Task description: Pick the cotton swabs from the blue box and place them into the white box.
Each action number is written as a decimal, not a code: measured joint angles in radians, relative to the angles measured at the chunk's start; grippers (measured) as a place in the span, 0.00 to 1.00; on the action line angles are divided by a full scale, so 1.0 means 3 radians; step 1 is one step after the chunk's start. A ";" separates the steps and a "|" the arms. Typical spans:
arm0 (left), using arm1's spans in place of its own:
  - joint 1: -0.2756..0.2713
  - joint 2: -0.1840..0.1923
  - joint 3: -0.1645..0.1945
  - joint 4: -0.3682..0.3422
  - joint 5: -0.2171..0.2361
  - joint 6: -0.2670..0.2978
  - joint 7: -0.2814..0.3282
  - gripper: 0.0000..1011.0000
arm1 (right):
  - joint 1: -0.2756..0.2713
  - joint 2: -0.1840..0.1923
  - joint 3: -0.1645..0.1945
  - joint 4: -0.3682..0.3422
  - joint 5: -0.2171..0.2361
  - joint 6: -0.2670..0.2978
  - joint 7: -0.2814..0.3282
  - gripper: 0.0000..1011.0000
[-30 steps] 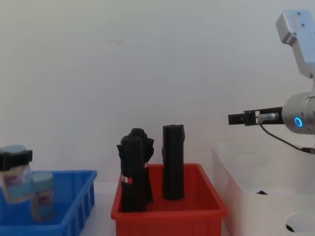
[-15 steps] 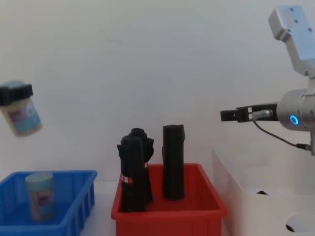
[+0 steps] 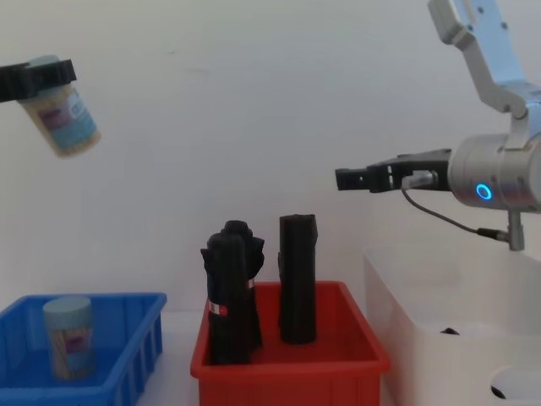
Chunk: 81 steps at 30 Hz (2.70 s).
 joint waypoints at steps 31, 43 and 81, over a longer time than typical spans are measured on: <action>-0.0171 -0.0175 0.0126 0.0041 -0.0014 0.0132 -0.0319 0.66 | 0.0070 -0.0036 -0.0232 0.0041 -0.0479 -0.0518 0.0821 0.99; -0.0223 -0.0236 0.0189 0.0043 0.0062 0.0163 -0.0448 0.66 | 0.0111 -0.0064 -0.0308 0.0095 -0.0558 -0.0673 0.1076 0.99; -0.0297 -0.0385 0.0361 0.0073 0.0233 0.0297 -0.0653 0.66 | 0.0251 -0.0146 -0.0417 0.0283 -0.0569 -0.0792 0.1205 0.99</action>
